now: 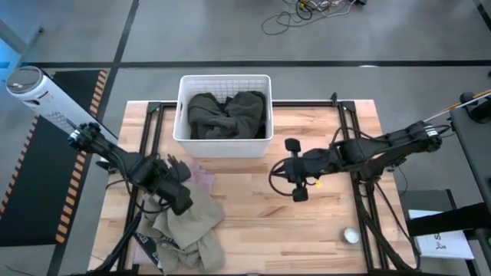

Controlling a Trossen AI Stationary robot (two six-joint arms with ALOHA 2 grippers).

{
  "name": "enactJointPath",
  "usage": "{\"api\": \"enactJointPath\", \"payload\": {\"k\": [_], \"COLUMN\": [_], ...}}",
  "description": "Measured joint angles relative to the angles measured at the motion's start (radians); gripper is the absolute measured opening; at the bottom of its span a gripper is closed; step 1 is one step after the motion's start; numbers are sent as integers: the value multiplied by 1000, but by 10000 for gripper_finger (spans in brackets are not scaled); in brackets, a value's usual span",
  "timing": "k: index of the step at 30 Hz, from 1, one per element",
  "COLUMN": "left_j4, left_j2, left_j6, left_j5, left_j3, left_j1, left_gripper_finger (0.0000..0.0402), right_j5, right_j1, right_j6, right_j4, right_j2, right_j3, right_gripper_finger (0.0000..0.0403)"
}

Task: Sort clothes
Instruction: Put the brown shorts into the bin

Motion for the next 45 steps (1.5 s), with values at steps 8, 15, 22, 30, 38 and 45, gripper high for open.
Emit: {"api": "enactJointPath", "payload": {"k": [8,15,22,30,38,45], "left_j4": [46,50,133,430,478,291], "left_j2": [1,2,2,1,1,0], "left_j6": [-236,-444,-443,-396,-269,-192], "left_j5": [96,137,144,153,187,96], "left_j3": [-39,-178,-355,-567,-610,-409], "left_j1": [-82,-157,-158,-153,-150,-116], "left_gripper_finger": [143,253,296,256,48,8], "right_j5": [0,0,0,0,0,0], "right_j1": [0,0,-1,-1,-1,-1], "right_j6": [-19,-22,-19,-25,-22,-24], "right_j4": [5,7,30,45,45,65], "right_j2": [8,9,9,9,9,9], "right_j3": [-30,-89,-114,-114,-114,-114], "right_gripper_finger": [0,0,0,0,0,0]}}
